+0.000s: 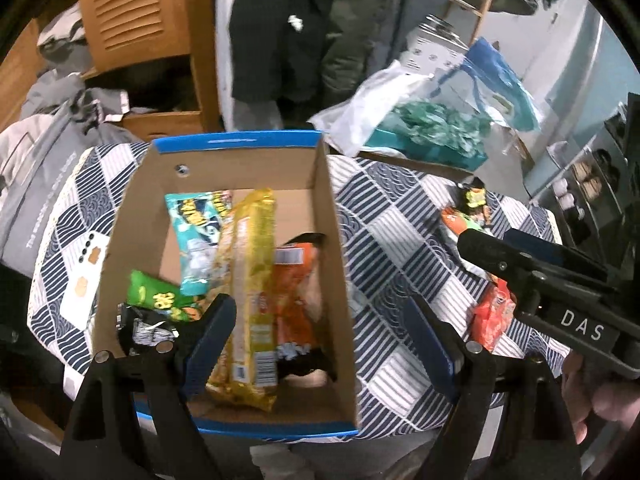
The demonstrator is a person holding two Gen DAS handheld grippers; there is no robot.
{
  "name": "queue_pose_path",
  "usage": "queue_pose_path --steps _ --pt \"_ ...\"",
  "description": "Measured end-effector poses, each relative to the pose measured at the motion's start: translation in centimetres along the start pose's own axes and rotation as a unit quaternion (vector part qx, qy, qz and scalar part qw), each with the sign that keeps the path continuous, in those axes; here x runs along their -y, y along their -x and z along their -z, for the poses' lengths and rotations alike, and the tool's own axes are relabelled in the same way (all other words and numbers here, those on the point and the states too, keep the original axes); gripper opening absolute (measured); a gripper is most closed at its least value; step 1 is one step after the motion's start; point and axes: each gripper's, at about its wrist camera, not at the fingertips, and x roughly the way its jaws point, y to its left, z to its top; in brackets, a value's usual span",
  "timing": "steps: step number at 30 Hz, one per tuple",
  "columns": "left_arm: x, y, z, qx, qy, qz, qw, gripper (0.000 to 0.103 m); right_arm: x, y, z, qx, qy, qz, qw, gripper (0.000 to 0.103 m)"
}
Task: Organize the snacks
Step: 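Move both tools back toward the remaining snacks on the table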
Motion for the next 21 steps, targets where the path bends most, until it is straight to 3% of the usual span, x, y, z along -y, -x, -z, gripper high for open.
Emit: queue_pose_path --steps 21 --pt "9.7 -1.8 -0.2 -0.01 -0.076 0.022 0.9968 0.087 9.9 3.1 3.2 0.009 -0.066 0.041 0.997 0.074"
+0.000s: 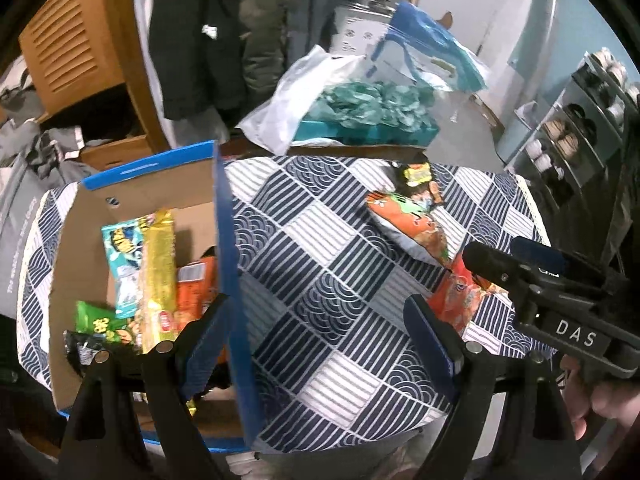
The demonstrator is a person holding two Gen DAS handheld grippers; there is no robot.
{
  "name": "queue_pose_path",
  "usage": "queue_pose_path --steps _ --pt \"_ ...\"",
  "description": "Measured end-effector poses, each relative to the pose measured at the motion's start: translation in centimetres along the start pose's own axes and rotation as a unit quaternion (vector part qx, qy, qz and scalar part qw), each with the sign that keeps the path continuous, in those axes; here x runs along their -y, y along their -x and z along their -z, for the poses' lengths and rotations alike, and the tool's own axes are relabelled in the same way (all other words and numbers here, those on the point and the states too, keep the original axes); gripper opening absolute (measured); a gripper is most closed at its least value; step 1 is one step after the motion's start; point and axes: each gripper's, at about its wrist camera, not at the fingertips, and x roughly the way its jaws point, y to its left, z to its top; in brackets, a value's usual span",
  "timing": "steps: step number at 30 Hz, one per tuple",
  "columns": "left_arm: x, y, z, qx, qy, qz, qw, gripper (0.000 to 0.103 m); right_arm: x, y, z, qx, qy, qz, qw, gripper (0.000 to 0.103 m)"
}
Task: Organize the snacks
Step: 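Move both tools back toward the remaining snacks on the table, then grasp the fries-print bag with the right tool while the left tool reaches the red bag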
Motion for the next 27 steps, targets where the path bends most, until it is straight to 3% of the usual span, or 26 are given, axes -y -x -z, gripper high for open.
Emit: queue_pose_path --steps 9,16,27 --pt "4.0 -1.6 -0.8 -0.006 -0.036 -0.004 0.9993 0.087 4.9 0.1 0.9 -0.003 -0.031 0.024 0.999 0.074" --pt "7.4 -3.6 -1.5 -0.01 -0.068 -0.006 0.9976 0.087 9.8 -1.0 2.0 -0.017 -0.059 0.07 0.996 0.076" --pt "10.7 -8.6 -3.0 -0.038 -0.074 0.008 0.9965 0.087 14.7 -3.2 2.7 -0.042 -0.079 0.108 0.99 0.077"
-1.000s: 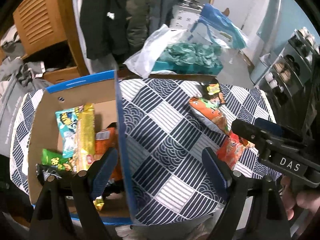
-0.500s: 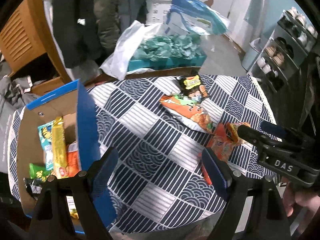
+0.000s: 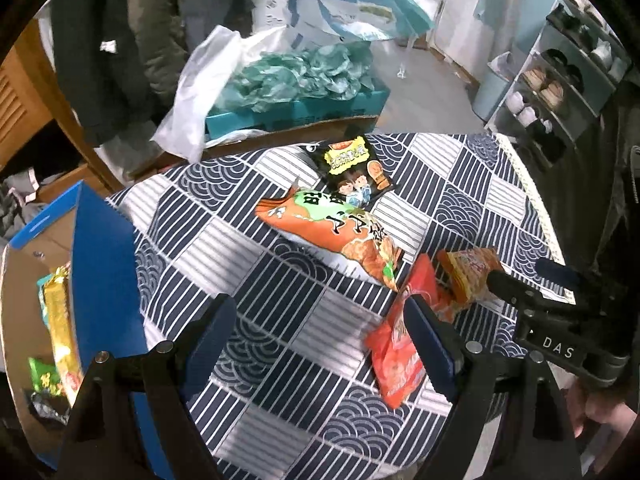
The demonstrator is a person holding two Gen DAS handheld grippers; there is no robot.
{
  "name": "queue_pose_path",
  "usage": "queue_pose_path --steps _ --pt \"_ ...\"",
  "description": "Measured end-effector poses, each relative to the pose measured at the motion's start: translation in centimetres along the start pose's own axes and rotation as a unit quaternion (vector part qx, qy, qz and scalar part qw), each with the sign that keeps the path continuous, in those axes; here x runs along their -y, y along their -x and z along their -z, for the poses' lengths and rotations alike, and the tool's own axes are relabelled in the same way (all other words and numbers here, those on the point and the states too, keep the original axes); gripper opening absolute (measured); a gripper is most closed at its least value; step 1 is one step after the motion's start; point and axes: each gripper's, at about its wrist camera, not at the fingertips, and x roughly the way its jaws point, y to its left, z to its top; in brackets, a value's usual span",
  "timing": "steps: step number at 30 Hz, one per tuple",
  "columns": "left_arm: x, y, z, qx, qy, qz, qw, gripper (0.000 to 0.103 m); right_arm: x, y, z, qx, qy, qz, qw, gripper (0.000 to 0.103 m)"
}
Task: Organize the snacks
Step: 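Grasp the fries-print bag with the right tool while the left tool reaches the red bag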
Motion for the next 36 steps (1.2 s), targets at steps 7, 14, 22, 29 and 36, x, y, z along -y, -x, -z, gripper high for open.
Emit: queue_pose_path --steps 7,14,22,29,36 --pt "1.5 -3.0 -0.4 -0.007 -0.014 0.01 0.9998 0.087 2.6 -3.5 -1.7 -0.022 -0.011 0.022 0.999 0.077" --pt "2.3 -5.1 -0.2 -0.02 -0.03 0.013 0.9993 0.087 2.7 -6.4 -1.7 -0.059 -0.022 0.014 0.998 0.077" --pt "3.1 -5.9 0.3 -0.026 -0.046 0.017 0.9985 0.087 3.0 -9.7 -1.0 -0.099 -0.022 0.043 0.994 0.079" --pt "4.2 -6.3 0.8 -0.037 -0.056 0.034 0.9972 0.087 3.4 -9.9 -0.7 -0.101 -0.034 0.009 0.994 0.062" --pt "5.8 -6.2 1.8 -0.04 -0.085 0.051 0.9942 0.087 4.2 -7.6 0.2 -0.079 -0.048 0.014 0.996 0.052"
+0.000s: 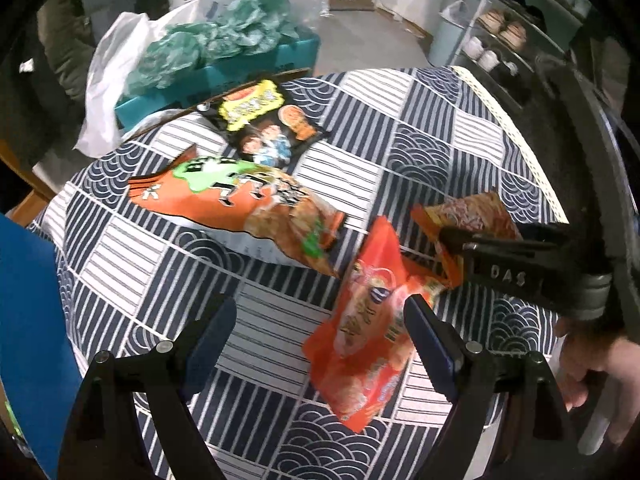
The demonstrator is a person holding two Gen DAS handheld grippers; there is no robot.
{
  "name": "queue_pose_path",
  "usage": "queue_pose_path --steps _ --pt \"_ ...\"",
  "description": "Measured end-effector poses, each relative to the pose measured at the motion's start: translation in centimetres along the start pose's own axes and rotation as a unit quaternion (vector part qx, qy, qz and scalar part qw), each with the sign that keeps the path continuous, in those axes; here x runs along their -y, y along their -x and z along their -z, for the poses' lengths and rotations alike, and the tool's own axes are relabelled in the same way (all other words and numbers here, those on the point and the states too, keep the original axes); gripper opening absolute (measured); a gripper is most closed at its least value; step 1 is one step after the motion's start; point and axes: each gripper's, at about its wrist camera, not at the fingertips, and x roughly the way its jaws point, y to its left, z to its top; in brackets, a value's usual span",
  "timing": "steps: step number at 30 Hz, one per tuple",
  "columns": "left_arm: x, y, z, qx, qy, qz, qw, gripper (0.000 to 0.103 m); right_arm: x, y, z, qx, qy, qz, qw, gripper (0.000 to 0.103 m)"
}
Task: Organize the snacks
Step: 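Grasp the fries-print bag with the right tool while the left tool reaches the red bag, then grasp the red snack bag with the left tool while the right tool holds the fries bag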
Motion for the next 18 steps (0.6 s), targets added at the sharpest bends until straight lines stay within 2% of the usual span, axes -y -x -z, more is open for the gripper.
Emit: queue_pose_path --steps 10,18 --pt "3.6 -2.5 1.5 -0.033 -0.071 -0.009 0.9969 0.087 2.8 3.4 2.1 0.015 -0.041 -0.02 0.999 0.052" --pt "4.1 -5.2 2.3 -0.058 -0.075 -0.016 0.9954 0.087 4.1 4.2 2.6 0.018 -0.06 -0.032 0.998 0.052"
